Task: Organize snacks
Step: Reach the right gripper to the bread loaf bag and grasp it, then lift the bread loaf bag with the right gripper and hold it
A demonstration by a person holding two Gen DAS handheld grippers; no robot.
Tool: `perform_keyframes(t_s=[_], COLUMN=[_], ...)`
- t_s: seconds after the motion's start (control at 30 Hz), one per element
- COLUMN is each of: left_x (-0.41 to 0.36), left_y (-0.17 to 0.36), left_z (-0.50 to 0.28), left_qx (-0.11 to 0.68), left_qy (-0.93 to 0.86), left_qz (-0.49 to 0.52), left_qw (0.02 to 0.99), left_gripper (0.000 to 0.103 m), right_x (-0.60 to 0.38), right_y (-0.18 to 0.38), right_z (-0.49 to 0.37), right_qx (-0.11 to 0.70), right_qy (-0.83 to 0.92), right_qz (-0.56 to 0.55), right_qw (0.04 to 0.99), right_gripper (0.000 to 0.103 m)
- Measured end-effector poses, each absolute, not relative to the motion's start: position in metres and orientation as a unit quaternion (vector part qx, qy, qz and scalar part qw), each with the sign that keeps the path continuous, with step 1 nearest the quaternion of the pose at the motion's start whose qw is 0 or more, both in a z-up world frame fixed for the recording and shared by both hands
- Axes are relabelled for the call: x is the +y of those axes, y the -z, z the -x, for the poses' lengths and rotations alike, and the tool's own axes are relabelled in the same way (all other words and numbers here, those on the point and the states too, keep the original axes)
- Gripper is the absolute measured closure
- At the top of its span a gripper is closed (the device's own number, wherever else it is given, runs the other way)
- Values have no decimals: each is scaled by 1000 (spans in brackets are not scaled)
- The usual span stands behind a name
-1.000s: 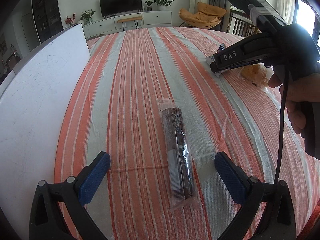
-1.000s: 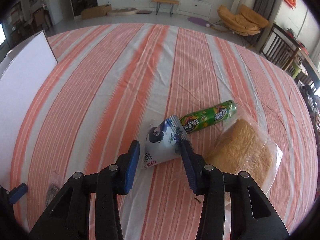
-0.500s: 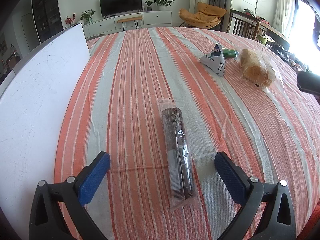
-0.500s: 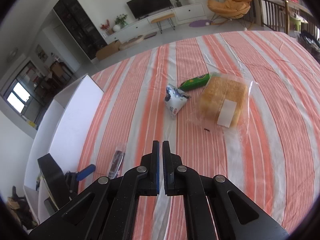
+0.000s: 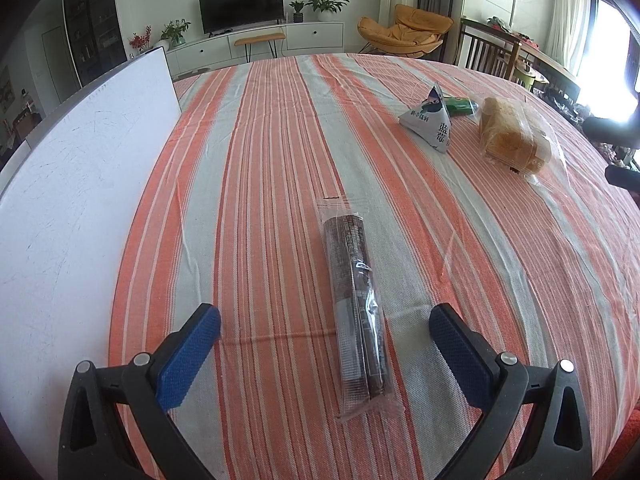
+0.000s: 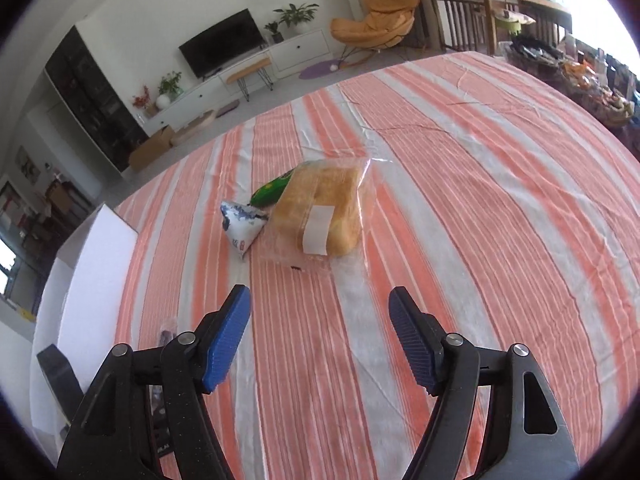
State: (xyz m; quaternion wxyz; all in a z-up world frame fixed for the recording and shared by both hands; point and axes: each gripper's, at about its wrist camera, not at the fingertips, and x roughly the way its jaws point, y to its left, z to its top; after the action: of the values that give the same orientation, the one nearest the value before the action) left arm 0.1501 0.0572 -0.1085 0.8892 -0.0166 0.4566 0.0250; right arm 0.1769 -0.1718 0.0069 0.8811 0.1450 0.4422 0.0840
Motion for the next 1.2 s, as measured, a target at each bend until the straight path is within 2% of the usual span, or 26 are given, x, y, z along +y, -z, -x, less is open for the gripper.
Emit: perform_keyframes(t_s=[0.2,0.27,0.33,0.37,0.47,0.6,0.8,0.9,1.0,1.2], left_x=[57,57,57,57,57,57,57,57,57,57], left_y=[108,109,108,108,109,109,109,109,109,109], left_z=[-150,-150,-150,-150,-150,-150,-150,-150,-150,-150], left_qx=[457,457,457,457,457,457,457,457,457,457], left_qy=[-25,-25,-25,-25,-25,-25,-25,-25,-25,-25], left_qz=[17,17,17,17,17,17,17,17,17,17], left_qw=[889,889,889,889,889,889,889,889,889,889], left_gripper=[0,0,0,0,0,0,0,0,0,0], right_x=[-136,-120,-110,-108,-121,-151,-178,-169,-152,-151], right_y=[20,37,49,55,46,28,33,45,50,55], right_z=[-270,-278,-281,-280,-257,-200,-104,-80,-69,-75], right_qx=[532,544,552,555,511,477,532,537,499,482], right_qy=[2,-1,0,-10,-16,-40,-151,-145,-104,-57], right_qz=[-123,-106,-77,-67,-59,-84,-168,-107,-10,-10], right_qw=[838,832,830,829,857,874,816,824,860,874], right_gripper=[28,19,19,22,28,28,27,25,21,17])
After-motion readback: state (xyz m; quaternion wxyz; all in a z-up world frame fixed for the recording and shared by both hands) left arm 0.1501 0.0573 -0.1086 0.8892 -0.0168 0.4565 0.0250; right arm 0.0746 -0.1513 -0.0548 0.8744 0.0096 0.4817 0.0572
